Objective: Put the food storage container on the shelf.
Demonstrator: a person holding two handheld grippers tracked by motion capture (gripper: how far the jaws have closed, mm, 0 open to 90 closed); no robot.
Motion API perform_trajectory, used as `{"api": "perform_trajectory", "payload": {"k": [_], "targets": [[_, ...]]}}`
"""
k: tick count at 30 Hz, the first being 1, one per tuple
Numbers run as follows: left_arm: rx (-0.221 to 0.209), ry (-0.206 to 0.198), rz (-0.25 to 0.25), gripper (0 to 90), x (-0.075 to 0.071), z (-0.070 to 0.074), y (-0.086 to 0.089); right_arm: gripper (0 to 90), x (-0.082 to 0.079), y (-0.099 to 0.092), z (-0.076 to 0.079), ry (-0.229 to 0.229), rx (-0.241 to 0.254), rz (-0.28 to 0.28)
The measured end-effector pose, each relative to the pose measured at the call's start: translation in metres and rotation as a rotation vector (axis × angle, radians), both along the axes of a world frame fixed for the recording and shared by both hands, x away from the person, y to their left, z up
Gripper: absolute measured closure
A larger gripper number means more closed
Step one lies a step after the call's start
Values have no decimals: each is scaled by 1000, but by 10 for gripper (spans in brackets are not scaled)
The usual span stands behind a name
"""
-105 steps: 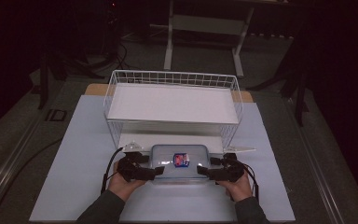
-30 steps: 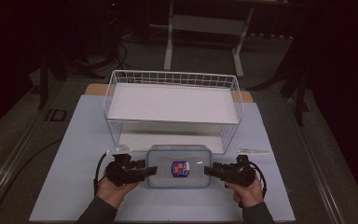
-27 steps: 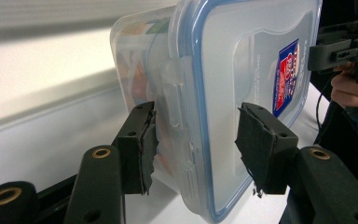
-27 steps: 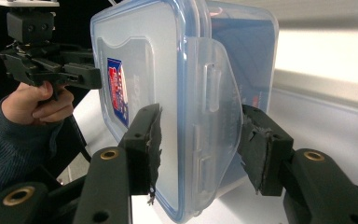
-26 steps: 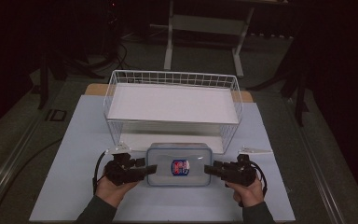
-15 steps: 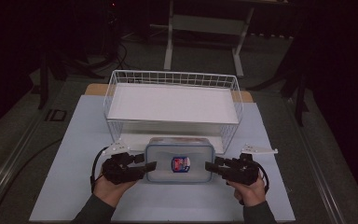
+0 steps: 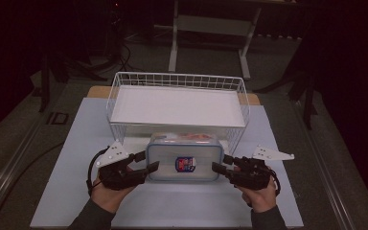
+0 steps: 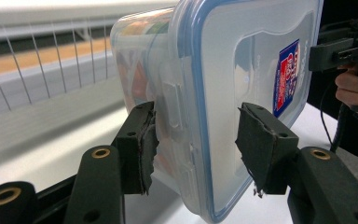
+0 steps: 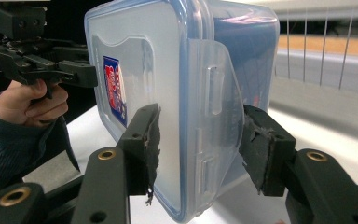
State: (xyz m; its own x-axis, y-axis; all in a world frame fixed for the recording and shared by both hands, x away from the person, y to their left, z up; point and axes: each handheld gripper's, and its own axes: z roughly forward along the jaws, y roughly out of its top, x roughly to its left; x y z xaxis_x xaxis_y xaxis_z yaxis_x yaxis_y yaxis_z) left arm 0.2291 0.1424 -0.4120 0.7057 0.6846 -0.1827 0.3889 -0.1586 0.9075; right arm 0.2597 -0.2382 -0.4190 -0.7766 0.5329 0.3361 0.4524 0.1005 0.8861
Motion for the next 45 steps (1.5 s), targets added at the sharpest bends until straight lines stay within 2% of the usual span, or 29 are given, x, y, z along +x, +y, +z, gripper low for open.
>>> {"api": "perform_trajectory", "payload": {"k": [9, 15, 21, 34, 38, 45], "targets": [[-16, -92, -1, 475, -4, 17, 1, 495, -8, 1, 24, -123, -18, -6], [-4, -140, 1, 474, -2, 31, 1, 496, -6, 2, 35, -167, -10, -7], [-14, -171, 4, 474, 3, 43, 3, 496, -1, 4, 50, -207, -13, -5], [-40, -208, 40, 465, 23, 66, 10, 496, 21, 13, 69, -238, 22, -10], [-49, -203, 46, 463, 33, 71, 11, 496, 30, 15, 75, -241, 21, -15], [-64, -180, 60, 459, 50, 71, 13, 493, 48, 18, 77, -213, 24, -25]]}}
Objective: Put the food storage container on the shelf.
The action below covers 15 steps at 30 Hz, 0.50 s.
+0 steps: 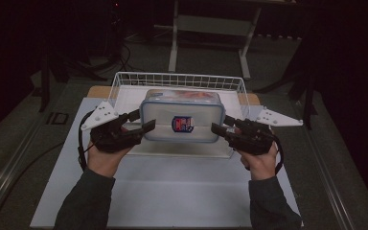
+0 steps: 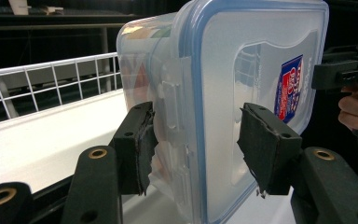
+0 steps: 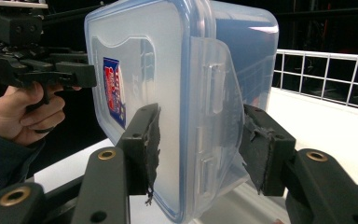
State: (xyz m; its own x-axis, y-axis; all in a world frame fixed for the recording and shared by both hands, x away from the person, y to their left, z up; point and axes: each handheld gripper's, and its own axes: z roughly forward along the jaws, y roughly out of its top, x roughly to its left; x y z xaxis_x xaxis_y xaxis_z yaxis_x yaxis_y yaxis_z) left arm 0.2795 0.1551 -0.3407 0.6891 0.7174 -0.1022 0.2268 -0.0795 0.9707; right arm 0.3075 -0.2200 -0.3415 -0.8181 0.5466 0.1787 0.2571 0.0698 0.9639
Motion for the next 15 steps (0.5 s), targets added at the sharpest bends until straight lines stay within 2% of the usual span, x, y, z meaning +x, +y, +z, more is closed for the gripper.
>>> {"api": "perform_trajectory", "payload": {"k": [8, 15], "targets": [[-20, 11, 24, 456, 12, -2, 1, 486, 16, 5, -2, 17, 17, -12], [-30, 21, 30, 452, 19, -1, 1, 485, 24, 5, -5, 43, 41, -20]]}}
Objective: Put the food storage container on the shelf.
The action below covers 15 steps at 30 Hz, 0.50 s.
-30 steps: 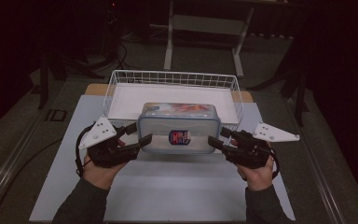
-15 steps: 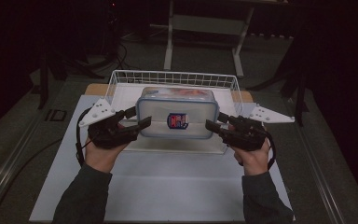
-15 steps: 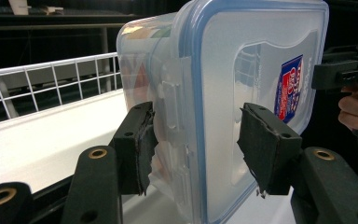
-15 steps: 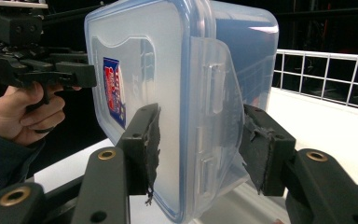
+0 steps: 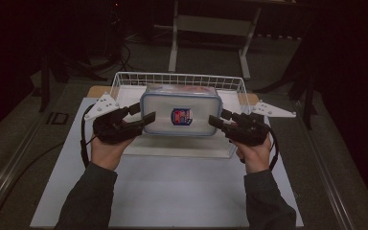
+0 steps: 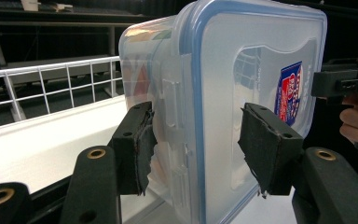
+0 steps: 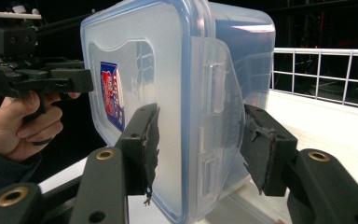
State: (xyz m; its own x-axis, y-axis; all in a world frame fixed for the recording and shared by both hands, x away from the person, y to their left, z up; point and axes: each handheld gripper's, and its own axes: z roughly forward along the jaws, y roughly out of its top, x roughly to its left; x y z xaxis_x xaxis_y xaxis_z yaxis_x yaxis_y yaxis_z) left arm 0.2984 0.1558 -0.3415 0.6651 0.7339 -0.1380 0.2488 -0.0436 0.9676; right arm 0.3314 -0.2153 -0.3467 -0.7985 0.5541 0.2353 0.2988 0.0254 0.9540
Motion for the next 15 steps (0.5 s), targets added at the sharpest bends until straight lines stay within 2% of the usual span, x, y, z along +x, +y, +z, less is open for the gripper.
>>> {"api": "perform_trajectory", "payload": {"k": [6, 15], "targets": [[4, 13, 0, 447, 5, 2, 0, 484, 3, 0, 0, 17, 7, -7], [20, 26, 30, 403, 11, 5, -3, 497, 8, 2, 2, 54, 32, -10]]}}
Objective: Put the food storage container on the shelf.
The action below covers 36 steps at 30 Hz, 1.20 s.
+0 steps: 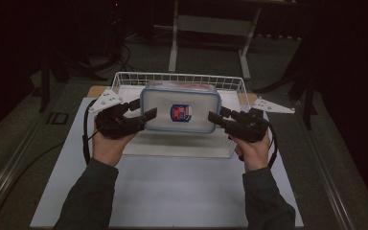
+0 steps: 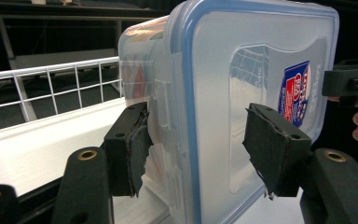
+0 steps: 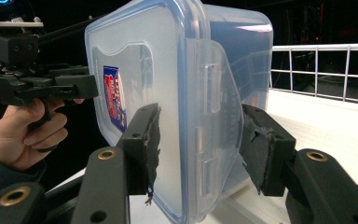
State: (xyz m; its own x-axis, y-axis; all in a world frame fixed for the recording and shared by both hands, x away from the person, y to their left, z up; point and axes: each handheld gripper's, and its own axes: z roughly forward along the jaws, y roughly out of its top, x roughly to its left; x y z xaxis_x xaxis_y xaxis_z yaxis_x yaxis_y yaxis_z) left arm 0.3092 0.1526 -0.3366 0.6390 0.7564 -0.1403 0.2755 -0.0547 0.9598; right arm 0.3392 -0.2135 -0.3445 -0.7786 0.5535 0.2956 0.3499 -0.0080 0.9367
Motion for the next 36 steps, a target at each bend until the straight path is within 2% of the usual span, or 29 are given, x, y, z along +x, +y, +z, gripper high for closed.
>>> {"api": "perform_trajectory", "payload": {"k": [11, 13, 23, 26, 30, 32, 36], "targets": [[-13, 22, 14, 385, 7, 3, -1, 503, 8, -1, 1, 81, 47, -8], [-16, 23, 18, 380, 7, 3, -1, 502, 9, -1, 1, 81, 50, -8], [-8, 23, 59, 342, 10, 3, -6, 498, 18, 3, 5, 149, 77, -30], [20, 18, 94, 320, 10, 2, -9, 499, 19, 5, 5, 159, 81, -41], [24, 22, 103, 307, 11, 0, -8, 506, 22, 8, 6, 162, 68, -61], [20, 29, 85, 311, 12, 0, -7, 492, 24, 9, 8, 167, 60, -69], [43, 36, 74, 324, 12, -2, -8, 476, 29, 10, 10, 175, 57, -89]]}}
